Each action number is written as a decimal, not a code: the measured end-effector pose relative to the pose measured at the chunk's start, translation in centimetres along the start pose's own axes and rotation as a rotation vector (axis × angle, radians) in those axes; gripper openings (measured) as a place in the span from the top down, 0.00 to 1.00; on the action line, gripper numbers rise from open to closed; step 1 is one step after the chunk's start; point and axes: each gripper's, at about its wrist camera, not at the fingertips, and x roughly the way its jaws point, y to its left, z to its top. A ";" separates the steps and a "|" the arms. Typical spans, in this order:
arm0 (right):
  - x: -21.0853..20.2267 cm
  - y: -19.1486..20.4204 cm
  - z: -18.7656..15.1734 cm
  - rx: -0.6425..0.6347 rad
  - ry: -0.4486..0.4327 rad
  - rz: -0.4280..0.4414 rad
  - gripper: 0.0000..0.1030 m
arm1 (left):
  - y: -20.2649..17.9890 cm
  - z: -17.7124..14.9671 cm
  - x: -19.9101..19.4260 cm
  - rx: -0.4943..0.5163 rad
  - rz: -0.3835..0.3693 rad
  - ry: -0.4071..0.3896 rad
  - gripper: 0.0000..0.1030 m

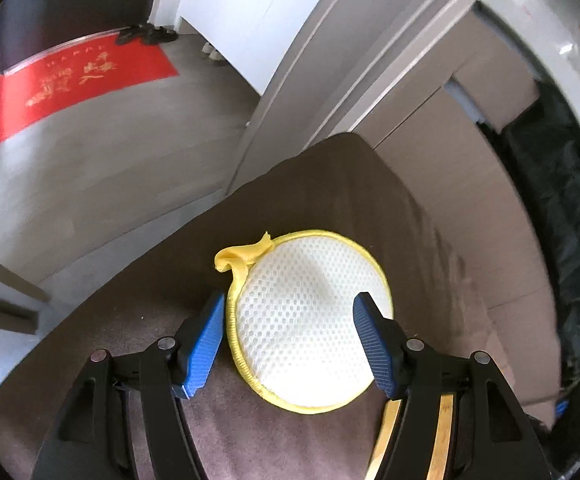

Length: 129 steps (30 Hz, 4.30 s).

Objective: Collect trash
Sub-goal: 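Grasp the yellow-rimmed sponge with the left tool while the right grasps the yellow chip bag, then carry the sponge and yellow chip bag over the blue bin and open both tools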

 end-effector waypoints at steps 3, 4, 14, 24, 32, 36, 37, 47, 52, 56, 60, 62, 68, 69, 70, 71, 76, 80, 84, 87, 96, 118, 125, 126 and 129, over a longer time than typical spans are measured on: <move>0.5 1.2 0.0 -0.009 0.014 0.086 0.89 | -0.7 0.0 0.3 0.007 -0.005 0.041 0.38; 0.9 1.6 0.0 -0.010 0.019 0.102 0.83 | -0.9 0.0 0.4 0.007 -0.023 0.053 0.38; 6.4 3.8 -1.1 0.010 0.076 0.103 0.96 | -2.6 -0.7 1.0 0.068 -0.067 0.062 0.82; -2.1 4.7 -2.0 0.014 -0.044 0.002 0.98 | -9.0 -3.2 -7.1 0.389 -0.034 -0.139 0.90; -12.9 6.3 -2.9 -0.048 -0.144 -0.197 0.99 | -14.0 -10.5 -11.0 0.611 -0.042 -0.105 0.90; -14.8 7.3 -3.4 -0.071 -0.127 -0.318 0.99 | -15.5 -12.9 -11.6 0.661 -0.038 -0.104 0.90; -14.6 7.5 -3.6 -0.076 -0.107 -0.348 0.99 | -15.6 -13.4 -11.7 0.670 -0.034 -0.105 0.90; -9.2 7.3 -6.4 -0.118 -0.014 -0.440 0.91 | -15.9 -15.5 -11.0 0.689 0.003 -0.082 0.90; -9.1 5.8 -7.1 -0.097 -0.025 -0.464 0.99 | -16.3 -15.6 -10.3 0.697 0.007 -0.075 0.90; -10.5 4.7 -7.2 -0.062 -0.042 -0.442 1.00 | -16.4 -15.4 -9.8 0.691 0.001 -0.069 0.90; -11.6 3.6 -7.9 -0.050 -0.052 -0.352 0.99 | -16.5 -15.6 -9.0 0.700 0.010 -0.060 0.90; -11.8 2.6 -8.3 -0.011 -0.061 -0.327 0.94 | -16.6 -15.8 -8.6 0.711 0.021 -0.066 0.90; -10.9 -1.9 -9.5 0.177 -0.074 -0.208 0.73 | -17.0 -15.4 -8.1 0.738 0.039 -0.073 0.90; -10.6 -3.1 -9.9 0.239 -0.084 -0.193 0.73 | -17.0 -15.3 -8.0 0.737 0.040 -0.071 0.90; -10.5 -4.1 -10.3 0.285 -0.091 -0.181 0.73 | -17.0 -15.3 -8.0 0.737 0.040 -0.069 0.90; -10.4 -5.0 -10.8 0.335 -0.102 -0.171 0.72 | -17.1 -15.3 -7.9 0.736 0.042 -0.068 0.90; -8.9 -7.3 -12.0 0.448 -0.116 -0.117 0.72 | -17.4 -15.3 -7.7 0.734 0.043 -0.069 0.90; -8.2 -7.1 -11.5 0.438 -0.153 -0.107 0.96 | -17.6 -15.4 -8.2 0.725 0.029 -0.073 0.90; -10.4 -4.0 -10.2 0.316 -0.206 -0.196 0.98 | -19.0 -16.1 -10.1 0.764 0.020 -0.105 0.91; -14.5 -2.1 -9.8 0.278 -0.274 -0.236 0.99 | -21.0 -16.8 -12.3 0.779 -0.016 -0.133 0.91; -29.1 0.1 -13.9 0.198 -0.384 -0.536 0.99 | -32.3 -24.2 -15.9 0.901 -0.194 -0.161 0.91; -32.0 -21.3 -29.7 0.518 -0.239 -0.671 0.99 | -46.1 -42.7 11.0 0.999 -0.010 0.231 0.90; -24.9 -27.9 -30.2 0.581 -0.138 -0.638 0.97 | -44.8 -42.4 16.9 0.907 0.042 0.305 0.89; -24.1 -28.4 -30.3 0.583 -0.127 -0.630 0.96 | -44.5 -42.5 17.3 0.898 0.034 0.327 0.88; -22.0 -29.7 -30.5 0.600 -0.078 -0.588 0.94 | -43.7 -42.5 18.9 0.843 0.028 0.400 0.83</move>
